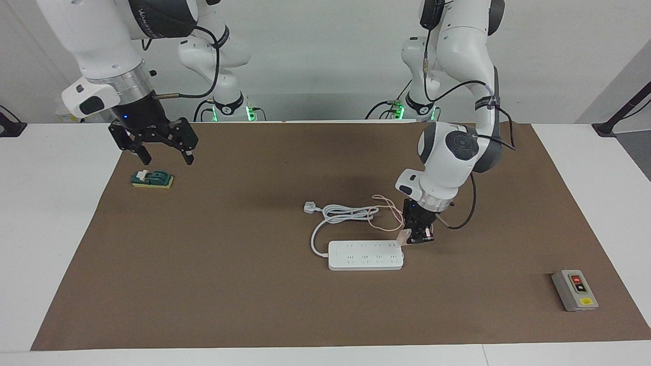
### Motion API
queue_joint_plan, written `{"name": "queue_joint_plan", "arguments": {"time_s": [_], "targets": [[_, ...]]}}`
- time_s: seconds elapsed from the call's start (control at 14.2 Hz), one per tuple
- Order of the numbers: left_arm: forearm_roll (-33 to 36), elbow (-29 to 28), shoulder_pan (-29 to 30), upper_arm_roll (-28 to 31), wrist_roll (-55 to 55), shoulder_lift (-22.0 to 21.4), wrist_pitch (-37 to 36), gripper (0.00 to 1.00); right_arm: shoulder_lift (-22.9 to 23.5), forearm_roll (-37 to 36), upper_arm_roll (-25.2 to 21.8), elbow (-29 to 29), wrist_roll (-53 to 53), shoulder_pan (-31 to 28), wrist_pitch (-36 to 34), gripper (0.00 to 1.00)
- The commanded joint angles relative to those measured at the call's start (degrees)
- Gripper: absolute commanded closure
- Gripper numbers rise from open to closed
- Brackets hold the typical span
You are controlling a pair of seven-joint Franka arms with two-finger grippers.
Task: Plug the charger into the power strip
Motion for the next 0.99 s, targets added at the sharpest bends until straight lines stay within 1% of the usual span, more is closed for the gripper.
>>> {"name": "queue_joint_plan", "arguments": {"time_s": [0.0, 0.14, 0.21, 0.49, 0.56, 0.71, 0.92], "targets": [[1.09, -0.32, -1.68, 0.59, -0.15, 0.37, 2.04, 1.00, -2.19, -1.71, 0.44, -0.52, -6.67, -1.72, -2.73, 0.00], [1.53, 2.39, -1.59, 0.77, -0.06, 2.13, 0.99, 1.00, -3.33, -2.68, 0.44, -0.87, -7.83, -1.90, -4.66, 0.00], [2.66, 2.75, -1.68, 0.59, -0.06, 2.31, 0.55, 1.00, -3.77, -2.59, 0.44, -0.96, -7.74, -2.25, -5.63, 0.00], [3.29, 2.05, -2.56, 0.59, -0.41, 2.57, 1.24, 1.00, -5.18, -2.59, 0.53, -2.89, -7.04, -3.04, -7.13, 0.00], [3.46, 1.97, -2.73, 0.59, -0.67, 2.57, 1.25, 1.00, -5.79, -2.59, 0.45, -4.29, -7.12, -3.13, -7.13, 0.00], [3.47, 1.70, -2.73, 0.59, -1.37, 3.01, 1.25, 1.00, -8.16, -2.77, 0.44, -9.37, -5.55, -2.96, -6.17, 0.00], [4.43, 1.44, -3.44, 0.76, -1.46, 3.01, 1.33, 1.00, -9.84, -2.77, 0.53, -12.64, -4.75, -3.22, -5.64, 0.00]]}}
